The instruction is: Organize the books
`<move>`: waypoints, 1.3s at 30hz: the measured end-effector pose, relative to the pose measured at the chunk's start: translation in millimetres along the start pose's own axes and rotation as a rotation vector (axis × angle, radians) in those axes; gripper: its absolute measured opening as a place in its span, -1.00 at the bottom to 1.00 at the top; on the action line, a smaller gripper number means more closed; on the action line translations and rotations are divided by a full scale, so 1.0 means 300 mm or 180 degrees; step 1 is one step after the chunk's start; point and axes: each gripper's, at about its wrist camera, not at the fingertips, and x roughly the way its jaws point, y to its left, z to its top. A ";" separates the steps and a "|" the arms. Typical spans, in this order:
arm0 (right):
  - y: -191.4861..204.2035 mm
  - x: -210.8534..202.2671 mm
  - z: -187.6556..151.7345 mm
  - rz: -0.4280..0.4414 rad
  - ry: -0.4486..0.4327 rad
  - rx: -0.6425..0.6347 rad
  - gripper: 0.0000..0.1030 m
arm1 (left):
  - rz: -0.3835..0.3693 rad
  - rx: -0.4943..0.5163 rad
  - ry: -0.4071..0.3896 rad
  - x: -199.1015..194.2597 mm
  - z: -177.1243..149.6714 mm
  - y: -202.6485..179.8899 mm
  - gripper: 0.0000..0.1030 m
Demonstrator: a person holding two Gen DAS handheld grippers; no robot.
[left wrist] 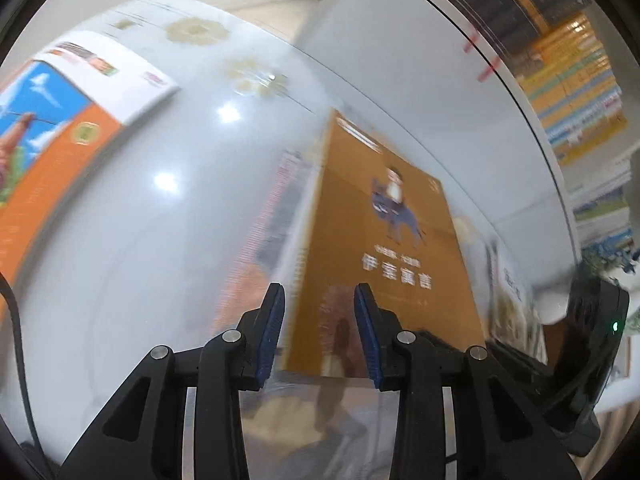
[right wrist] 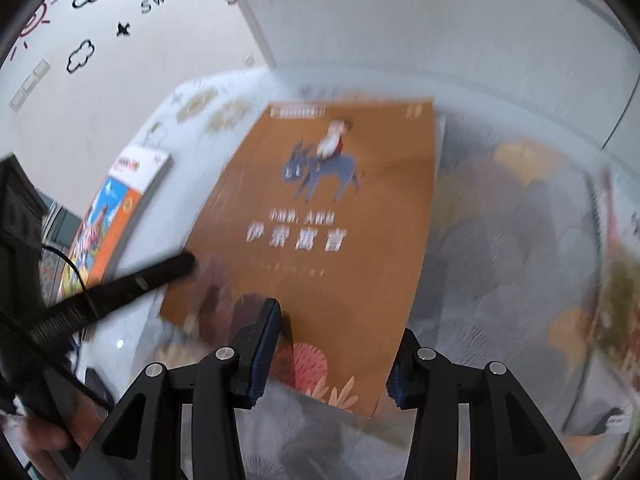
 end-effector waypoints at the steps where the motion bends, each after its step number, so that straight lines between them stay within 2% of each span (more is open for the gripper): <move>1: -0.003 -0.007 -0.012 0.0027 -0.0023 -0.0008 0.01 | 0.0057 0.0005 -0.0036 -0.015 -0.002 -0.001 -0.36; 4: -0.009 -0.038 -0.065 0.0087 0.0051 -0.0048 0.05 | 0.0117 0.0086 -0.0096 -0.046 -0.026 -0.022 -0.36; 9: -0.067 -0.134 -0.245 0.0149 0.0153 -0.0015 0.05 | 0.0007 0.0545 -0.0006 -0.049 -0.105 -0.193 -0.36; 12: -0.133 -0.228 -0.398 0.0099 0.0132 0.0076 0.05 | -0.0275 0.0735 0.0156 -0.023 -0.157 -0.319 -0.36; 17: -0.306 -0.411 -0.628 -0.0119 0.0063 0.0367 0.05 | -0.0876 0.1121 0.0602 0.041 -0.321 -0.604 -0.36; 19: -0.386 -0.492 -0.705 -0.0267 -0.0024 0.0588 0.05 | -0.1032 0.1338 0.0757 0.068 -0.389 -0.737 -0.36; 22: -0.554 -0.646 -0.806 -0.0568 -0.0331 0.1084 0.05 | -0.1276 0.1781 0.0957 0.113 -0.502 -0.976 -0.34; 25: -0.765 -0.803 -0.901 -0.0904 -0.0767 0.1730 0.05 | -0.1448 0.2020 0.1143 0.183 -0.568 -1.158 -0.34; 28: -0.938 -0.882 -0.945 -0.1087 -0.0926 0.2169 -0.05 | -0.1509 0.2066 0.1231 0.247 -0.606 -1.272 -0.34; 31: -1.085 -0.926 -0.965 -0.1147 -0.1038 0.2411 -0.06 | -0.1407 0.1962 0.1180 0.323 -0.613 -1.348 -0.34; 36: -1.178 -0.919 -0.943 -0.1088 -0.0988 0.2495 -0.08 | -0.1151 0.1834 0.1248 0.416 -0.622 -1.379 -0.34; 39: -1.203 -0.889 -0.919 -0.1086 -0.0882 0.2431 -0.08 | -0.1158 0.1725 0.1319 0.432 -0.641 -1.371 -0.34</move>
